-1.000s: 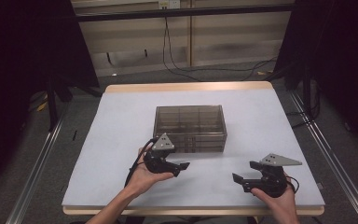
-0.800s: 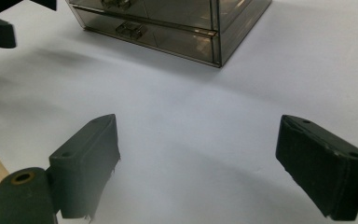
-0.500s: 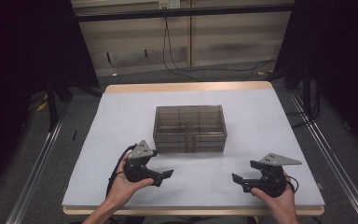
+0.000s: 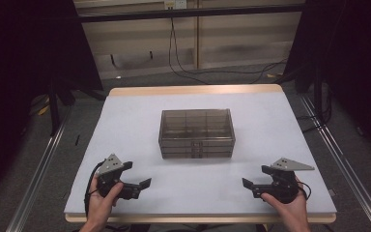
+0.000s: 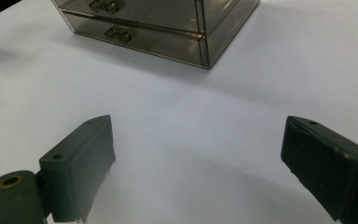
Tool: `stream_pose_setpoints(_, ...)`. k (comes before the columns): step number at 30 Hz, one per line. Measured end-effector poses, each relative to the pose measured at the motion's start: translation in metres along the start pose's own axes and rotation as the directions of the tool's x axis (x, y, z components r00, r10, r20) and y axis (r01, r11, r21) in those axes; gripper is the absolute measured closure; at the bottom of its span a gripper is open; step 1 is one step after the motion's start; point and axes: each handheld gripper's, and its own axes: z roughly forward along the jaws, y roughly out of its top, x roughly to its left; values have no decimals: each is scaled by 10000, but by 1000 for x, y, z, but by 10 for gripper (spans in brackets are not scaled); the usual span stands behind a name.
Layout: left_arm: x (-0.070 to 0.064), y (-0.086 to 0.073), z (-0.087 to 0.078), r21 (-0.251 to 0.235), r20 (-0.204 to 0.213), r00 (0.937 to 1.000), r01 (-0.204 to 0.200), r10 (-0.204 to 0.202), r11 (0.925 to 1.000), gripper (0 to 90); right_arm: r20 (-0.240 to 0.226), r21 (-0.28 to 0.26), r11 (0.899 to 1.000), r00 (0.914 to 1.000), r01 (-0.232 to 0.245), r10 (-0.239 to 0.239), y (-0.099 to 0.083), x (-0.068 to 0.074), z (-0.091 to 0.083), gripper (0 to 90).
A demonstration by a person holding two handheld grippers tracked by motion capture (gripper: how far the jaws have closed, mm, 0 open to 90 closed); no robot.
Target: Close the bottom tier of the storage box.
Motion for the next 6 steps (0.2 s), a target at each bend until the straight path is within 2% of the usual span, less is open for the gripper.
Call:
stream_pose_setpoints(2, 3, -11, -2, 111, -166, 9998, -59, 60, 9999, 35, 54, -155, 9998, 9999, -97, 98, 0, -1, -1, 98)
stream_pose_setpoints(3, 3, -11, -2, 111, -166, 9998, -59, 60, 9999, 32, 54, -155, 9998, 9999, -97, 98, 0, -1, -1, 98)
stream_pose_setpoints(4, 4, -16, -3, 35, -103, 9999, -9, 9, 10000, 32, 101, -198, 9997, 9999, -129, 131, 0, -1, -1, 97)
stream_pose_setpoints(5, 6, -19, -2, -43, 333, 9992, 211, -210, 9998, 35, 233, -266, 9995, 9996, -166, 172, -1, -3, -2, 93)
stream_pose_setpoints(6, 6, -19, -2, -43, 333, 9992, 211, -210, 9998, 35, 250, -241, 9995, 9995, -202, 208, -1, -3, -3, 90)
